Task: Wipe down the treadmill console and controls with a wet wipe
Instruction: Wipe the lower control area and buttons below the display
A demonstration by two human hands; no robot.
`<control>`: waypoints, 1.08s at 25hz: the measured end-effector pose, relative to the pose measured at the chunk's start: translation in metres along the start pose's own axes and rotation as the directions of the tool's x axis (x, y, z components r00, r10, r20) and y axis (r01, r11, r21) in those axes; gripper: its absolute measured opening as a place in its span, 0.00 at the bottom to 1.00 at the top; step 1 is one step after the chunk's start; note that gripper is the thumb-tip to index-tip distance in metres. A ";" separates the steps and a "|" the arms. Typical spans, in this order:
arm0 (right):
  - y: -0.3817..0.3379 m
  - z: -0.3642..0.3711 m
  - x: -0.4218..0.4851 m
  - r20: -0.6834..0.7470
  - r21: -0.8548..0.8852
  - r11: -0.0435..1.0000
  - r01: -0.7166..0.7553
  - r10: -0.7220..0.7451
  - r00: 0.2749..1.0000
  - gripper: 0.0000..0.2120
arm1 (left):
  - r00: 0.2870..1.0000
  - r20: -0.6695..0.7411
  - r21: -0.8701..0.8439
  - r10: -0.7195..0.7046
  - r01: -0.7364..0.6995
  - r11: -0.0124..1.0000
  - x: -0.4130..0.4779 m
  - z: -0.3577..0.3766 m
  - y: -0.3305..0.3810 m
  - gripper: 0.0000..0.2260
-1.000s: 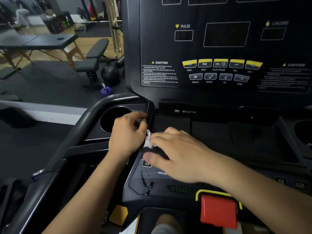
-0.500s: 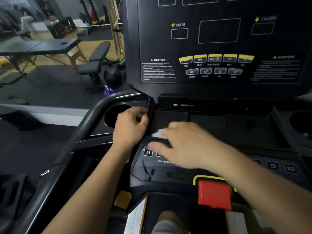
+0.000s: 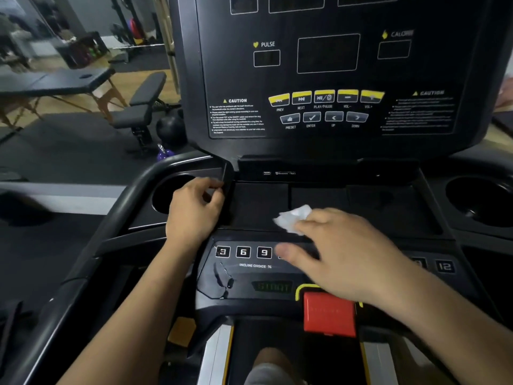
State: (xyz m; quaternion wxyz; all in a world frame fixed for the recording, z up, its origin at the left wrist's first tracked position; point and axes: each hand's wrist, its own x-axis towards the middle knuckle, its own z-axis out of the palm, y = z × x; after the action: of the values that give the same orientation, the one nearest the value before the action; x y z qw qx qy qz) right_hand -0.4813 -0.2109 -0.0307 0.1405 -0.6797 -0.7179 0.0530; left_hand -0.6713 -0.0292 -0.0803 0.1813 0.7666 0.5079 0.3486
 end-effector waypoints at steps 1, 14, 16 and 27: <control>-0.016 0.007 0.014 0.038 -0.002 0.999 0.044 -0.044 0.998 0.36 | 1.000 0.000 0.001 0.007 -0.007 1.000 -0.001 -0.001 0.000 0.10; 0.016 -0.018 -0.023 0.109 -0.224 0.961 -0.161 0.189 0.976 0.42 | 0.998 -0.024 -0.028 0.063 -0.063 0.998 0.000 -0.001 -0.001 0.07; 0.006 -0.017 -0.021 0.103 -0.297 0.937 -0.183 0.222 0.970 0.43 | 0.997 -0.030 -0.024 0.073 -0.074 0.997 0.000 0.000 -0.001 0.07; -0.045 0.022 0.035 0.211 -0.093 0.995 0.040 -0.019 0.977 0.41 | 0.995 0.002 0.003 0.096 -0.096 0.995 -0.004 -0.007 0.001 0.07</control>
State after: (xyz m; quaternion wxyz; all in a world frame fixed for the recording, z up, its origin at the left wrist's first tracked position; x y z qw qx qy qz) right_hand -0.5315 -0.1773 -0.0353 0.0317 -0.6656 -0.7405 0.0878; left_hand -0.6768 -0.0336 -0.0762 0.1636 0.7908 0.4709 0.3552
